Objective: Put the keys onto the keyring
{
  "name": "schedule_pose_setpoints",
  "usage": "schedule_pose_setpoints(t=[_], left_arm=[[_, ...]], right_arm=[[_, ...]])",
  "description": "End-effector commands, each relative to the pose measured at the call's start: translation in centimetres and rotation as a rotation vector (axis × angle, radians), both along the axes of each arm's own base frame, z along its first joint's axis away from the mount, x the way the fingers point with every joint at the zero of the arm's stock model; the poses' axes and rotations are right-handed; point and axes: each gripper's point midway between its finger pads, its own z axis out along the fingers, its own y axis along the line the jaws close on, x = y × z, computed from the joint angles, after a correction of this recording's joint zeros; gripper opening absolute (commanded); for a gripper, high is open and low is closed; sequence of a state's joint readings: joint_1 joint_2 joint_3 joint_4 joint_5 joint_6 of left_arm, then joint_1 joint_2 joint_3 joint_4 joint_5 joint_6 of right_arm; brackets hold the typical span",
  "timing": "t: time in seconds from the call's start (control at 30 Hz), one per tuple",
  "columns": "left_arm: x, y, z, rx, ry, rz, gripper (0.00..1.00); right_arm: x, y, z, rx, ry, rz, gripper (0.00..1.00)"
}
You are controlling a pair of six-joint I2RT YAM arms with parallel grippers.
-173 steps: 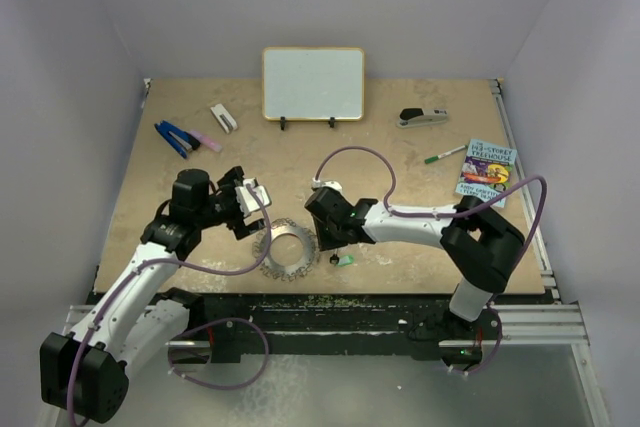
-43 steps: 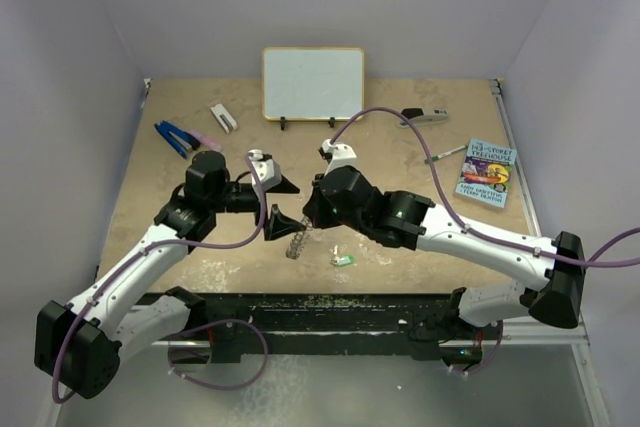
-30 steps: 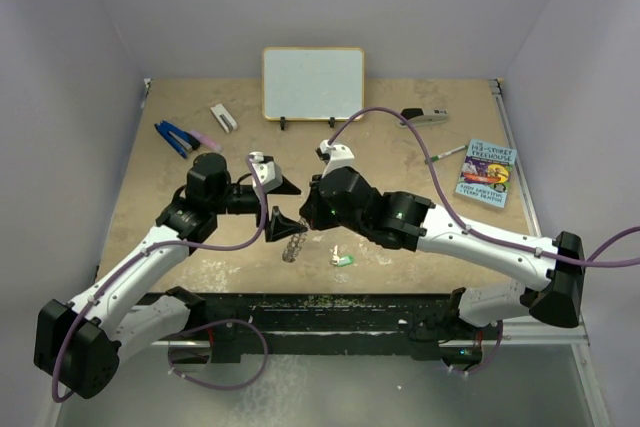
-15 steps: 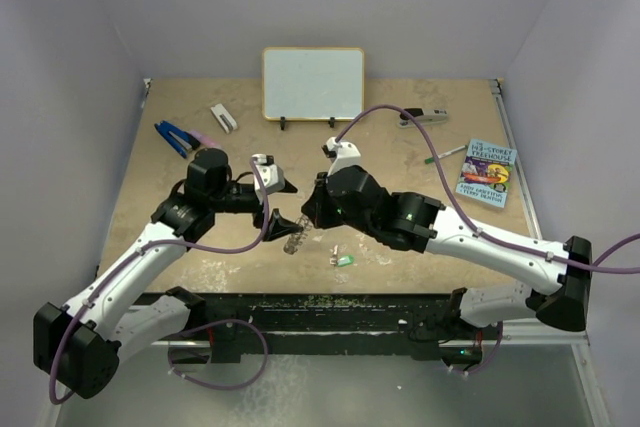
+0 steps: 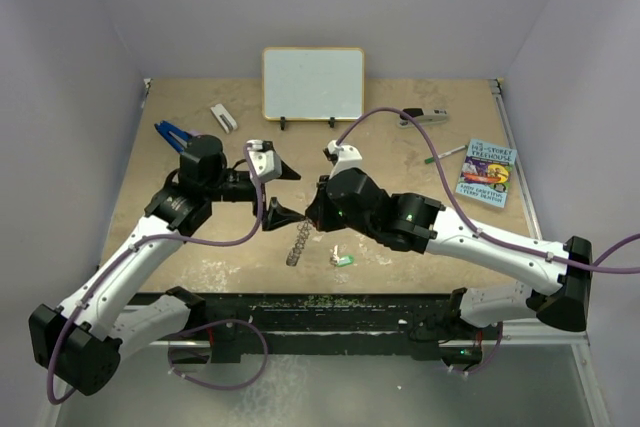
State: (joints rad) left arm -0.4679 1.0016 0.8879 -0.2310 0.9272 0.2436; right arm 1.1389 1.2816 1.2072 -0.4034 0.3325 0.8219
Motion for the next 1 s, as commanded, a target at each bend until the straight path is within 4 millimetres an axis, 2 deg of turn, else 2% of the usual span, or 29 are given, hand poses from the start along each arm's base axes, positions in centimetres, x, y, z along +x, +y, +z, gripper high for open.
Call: schedule_pose_setpoints(t=[0.0, 0.43, 0.7, 0.97], left_arm=[[-0.7, -1.3, 3.9, -0.118, 0.025, -0.064, 0.98], [-1.0, -2.3, 0.0, -0.102, 0.127, -0.04, 0.98], [-1.7, -2.7, -1.1, -0.097, 0.128, -0.062, 0.96], [-2.0, -2.3, -2.0, -0.056, 0.08, -0.072, 0.86]], right_arm=[[0.5, 0.0, 2.4, 0.058, -0.039, -0.043, 0.0], [0.5, 0.9, 3.7, 0.068, -0.055, -0.052, 0.0], [0.6, 1.4, 4.2, 0.075, -0.063, -0.049, 0.0], [0.5, 1.4, 4.3, 0.076, -0.064, -0.047, 0.0]])
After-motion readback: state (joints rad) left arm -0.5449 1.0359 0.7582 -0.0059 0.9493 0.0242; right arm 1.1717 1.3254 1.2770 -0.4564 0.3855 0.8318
